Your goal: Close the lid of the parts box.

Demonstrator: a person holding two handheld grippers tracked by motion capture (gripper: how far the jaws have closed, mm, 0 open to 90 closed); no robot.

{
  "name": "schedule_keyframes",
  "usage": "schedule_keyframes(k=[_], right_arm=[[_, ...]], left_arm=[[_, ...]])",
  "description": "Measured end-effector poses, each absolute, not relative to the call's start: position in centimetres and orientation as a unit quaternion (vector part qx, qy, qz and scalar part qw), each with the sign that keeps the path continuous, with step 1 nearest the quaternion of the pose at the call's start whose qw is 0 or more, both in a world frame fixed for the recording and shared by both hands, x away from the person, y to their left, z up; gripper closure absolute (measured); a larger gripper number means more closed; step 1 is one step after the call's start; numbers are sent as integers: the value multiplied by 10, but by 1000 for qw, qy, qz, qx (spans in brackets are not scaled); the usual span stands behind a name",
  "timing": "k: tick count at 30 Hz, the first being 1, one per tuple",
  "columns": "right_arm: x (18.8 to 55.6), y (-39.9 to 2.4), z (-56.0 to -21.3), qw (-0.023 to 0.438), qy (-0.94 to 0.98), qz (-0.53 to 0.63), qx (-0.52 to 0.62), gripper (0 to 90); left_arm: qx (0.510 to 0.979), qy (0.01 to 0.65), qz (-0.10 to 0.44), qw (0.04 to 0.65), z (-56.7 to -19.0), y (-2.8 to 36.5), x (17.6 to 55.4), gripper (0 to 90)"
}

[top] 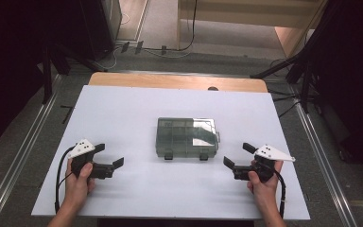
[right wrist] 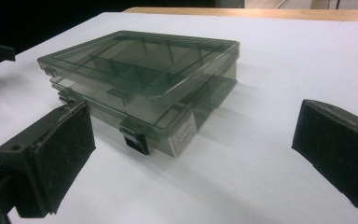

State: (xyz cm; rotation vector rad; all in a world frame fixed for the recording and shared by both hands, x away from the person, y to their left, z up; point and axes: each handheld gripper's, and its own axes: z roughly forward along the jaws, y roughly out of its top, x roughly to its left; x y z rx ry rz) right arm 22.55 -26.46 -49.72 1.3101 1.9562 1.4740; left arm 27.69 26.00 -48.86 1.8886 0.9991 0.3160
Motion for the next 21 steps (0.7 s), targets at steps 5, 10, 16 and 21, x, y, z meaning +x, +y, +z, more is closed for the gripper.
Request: schedule_keyframes(k=[5, 10, 16, 21], right_arm=[[216, -275, -499, 191, 691, 518, 466, 0], [208, -285, -502, 196, 688, 513, 474, 0], [198, -297, -506, 197, 688, 506, 482, 0], [188, -307, -507, 203, 691, 496, 485, 0]], left_arm=[[771, 408, 129, 471, -488, 264, 275, 0], [771, 409, 129, 471, -488, 267, 272, 0], [768, 411, 136, 471, -487, 275, 269, 0], [765, 416, 139, 471, -487, 283, 266, 0]])
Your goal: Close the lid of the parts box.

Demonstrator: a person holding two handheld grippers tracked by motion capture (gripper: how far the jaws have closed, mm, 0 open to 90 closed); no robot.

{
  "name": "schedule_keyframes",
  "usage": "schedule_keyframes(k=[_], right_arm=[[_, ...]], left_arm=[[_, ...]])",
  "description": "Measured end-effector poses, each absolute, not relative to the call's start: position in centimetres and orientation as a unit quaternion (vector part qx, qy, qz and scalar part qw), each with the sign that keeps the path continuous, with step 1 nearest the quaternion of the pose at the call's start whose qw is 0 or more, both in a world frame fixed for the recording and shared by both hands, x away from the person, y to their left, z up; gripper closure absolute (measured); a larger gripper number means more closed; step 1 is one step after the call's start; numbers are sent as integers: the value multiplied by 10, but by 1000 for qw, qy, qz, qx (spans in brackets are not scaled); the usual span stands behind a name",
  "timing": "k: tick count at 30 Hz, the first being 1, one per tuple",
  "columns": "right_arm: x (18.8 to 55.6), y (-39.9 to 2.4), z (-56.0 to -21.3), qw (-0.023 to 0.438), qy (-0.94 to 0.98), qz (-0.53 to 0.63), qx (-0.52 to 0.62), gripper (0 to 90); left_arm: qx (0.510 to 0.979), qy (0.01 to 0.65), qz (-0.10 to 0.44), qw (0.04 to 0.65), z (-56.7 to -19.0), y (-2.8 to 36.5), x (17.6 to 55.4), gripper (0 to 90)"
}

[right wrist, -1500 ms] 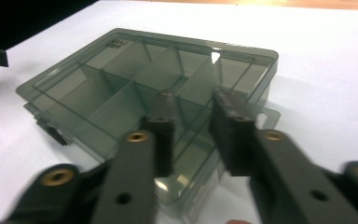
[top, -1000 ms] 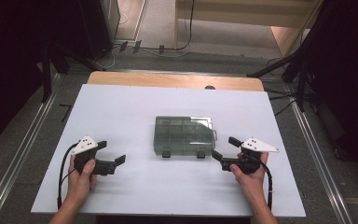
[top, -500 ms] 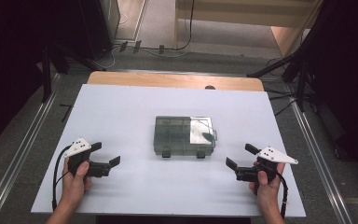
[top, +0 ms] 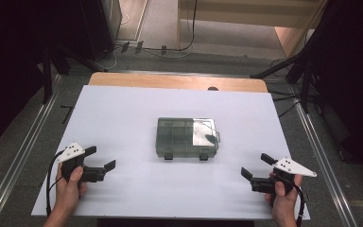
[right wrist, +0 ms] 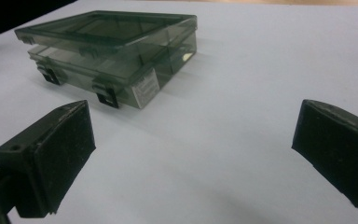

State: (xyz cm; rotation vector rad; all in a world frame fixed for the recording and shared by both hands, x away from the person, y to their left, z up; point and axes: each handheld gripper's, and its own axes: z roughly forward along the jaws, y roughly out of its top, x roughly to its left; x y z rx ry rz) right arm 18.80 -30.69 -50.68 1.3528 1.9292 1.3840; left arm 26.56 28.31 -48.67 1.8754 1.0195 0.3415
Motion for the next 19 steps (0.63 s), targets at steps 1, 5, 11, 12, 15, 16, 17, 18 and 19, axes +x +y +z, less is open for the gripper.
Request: schedule_keyframes(k=[1, 5, 11, 12, 15, 16, 17, 18, 19], right_arm=[[186, -309, -507, 202, 690, 497, 485, 0], [176, -318, -508, 201, 690, 493, 490, 0], [162, -333, -508, 212, 682, 489, 501, 0], [160, -335, -508, 212, 681, 490, 502, 0], [159, -338, -508, 216, 676, 491, 506, 0], [158, -338, -508, 216, 674, 491, 508, 0], [158, -338, -508, 216, 673, 491, 508, 0], [158, -338, -508, 216, 673, 492, 508, 0], [158, -338, -508, 218, 673, 491, 508, 0]], left_arm=[[766, 417, 140, 469, -487, 285, 265, 0], [765, 422, 142, 466, -487, 291, 262, 0], [758, 431, 146, 468, -486, 301, 259, 0], [756, 434, 147, 468, -487, 303, 259, 0], [756, 435, 147, 467, -487, 304, 260, 0], [755, 436, 147, 467, -487, 303, 260, 0], [759, 432, 147, 465, -487, 302, 261, 0], [761, 430, 149, 461, -487, 300, 261, 0], [765, 428, 149, 457, -488, 299, 261, 0]])
